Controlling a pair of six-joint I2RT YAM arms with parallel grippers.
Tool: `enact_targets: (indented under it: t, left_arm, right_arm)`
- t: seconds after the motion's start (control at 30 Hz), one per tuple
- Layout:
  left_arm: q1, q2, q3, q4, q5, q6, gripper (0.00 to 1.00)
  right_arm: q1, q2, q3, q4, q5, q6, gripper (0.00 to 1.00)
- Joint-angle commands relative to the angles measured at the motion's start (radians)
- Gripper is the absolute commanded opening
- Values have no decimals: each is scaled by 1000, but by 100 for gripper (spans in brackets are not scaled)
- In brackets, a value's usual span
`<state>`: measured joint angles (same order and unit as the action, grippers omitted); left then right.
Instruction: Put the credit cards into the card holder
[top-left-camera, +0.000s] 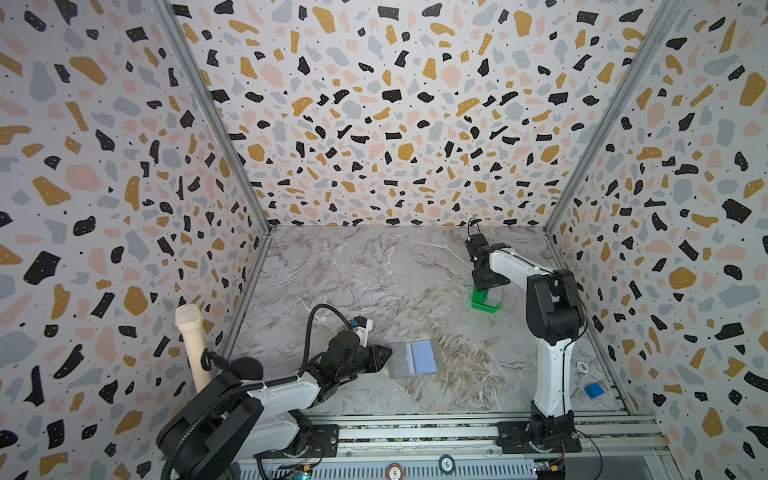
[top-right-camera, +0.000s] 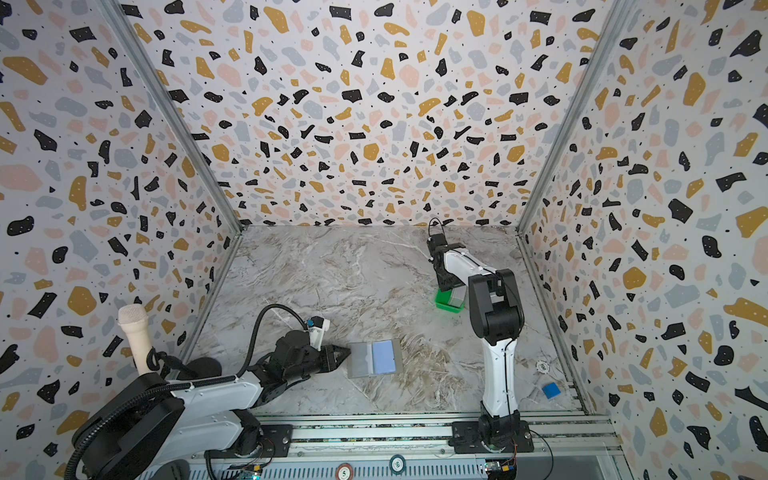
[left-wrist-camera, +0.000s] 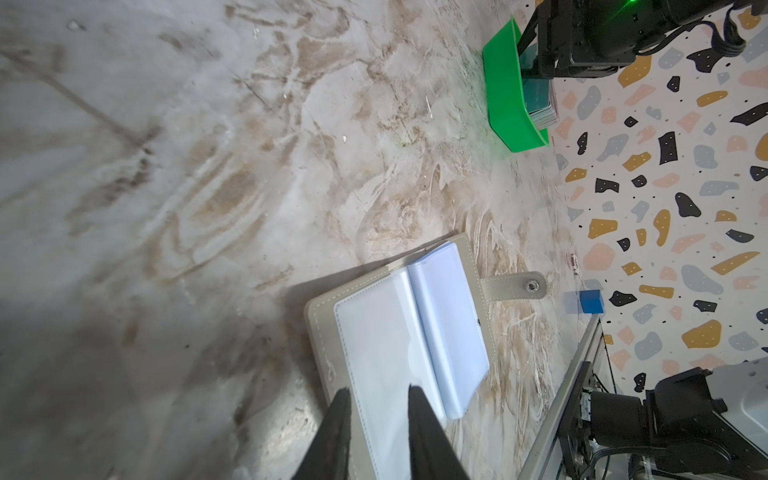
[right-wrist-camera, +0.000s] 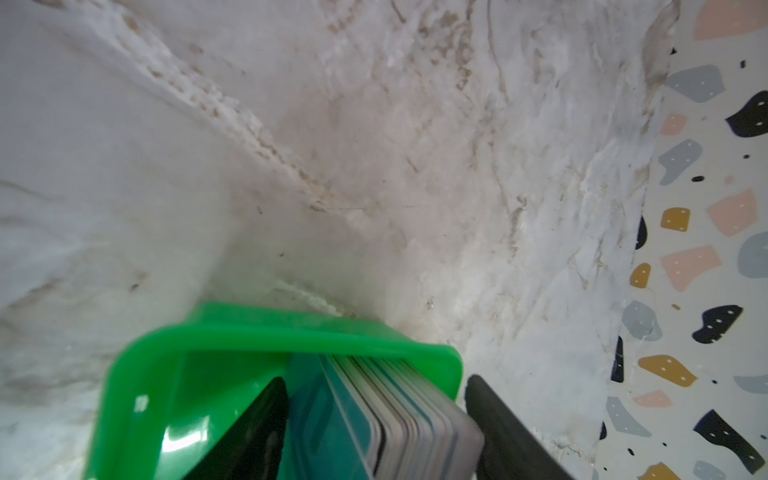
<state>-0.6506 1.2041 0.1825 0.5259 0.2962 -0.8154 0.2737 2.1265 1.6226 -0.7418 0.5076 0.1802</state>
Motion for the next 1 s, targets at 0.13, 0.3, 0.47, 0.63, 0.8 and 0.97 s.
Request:
enact_targets:
  t: [0.13, 0.3, 0.47, 0.63, 0.8, 0.97]
  left_arm:
    - [6, -20, -23, 39, 12, 7, 27]
    - [6, -24, -29, 42, 11, 7, 27]
    - [8, -24, -33, 43, 14, 9, 27]
    - [11, -26, -35, 43, 14, 10, 27]
    - [11, -29, -38, 45, 14, 10, 27]
    - [12, -29, -40, 45, 16, 9, 27]
  right_arm:
    - [1, -68, 32, -81, 58, 15, 70]
    - [1, -74, 32, -86, 55, 19, 60]
    - [7, -66, 42, -91, 51, 20, 47]
    - [12, -55, 51, -99, 53, 21, 44]
    - [6, -53, 45, -106, 75, 18, 62]
    - [-6, -77, 34, -103, 94, 18, 67]
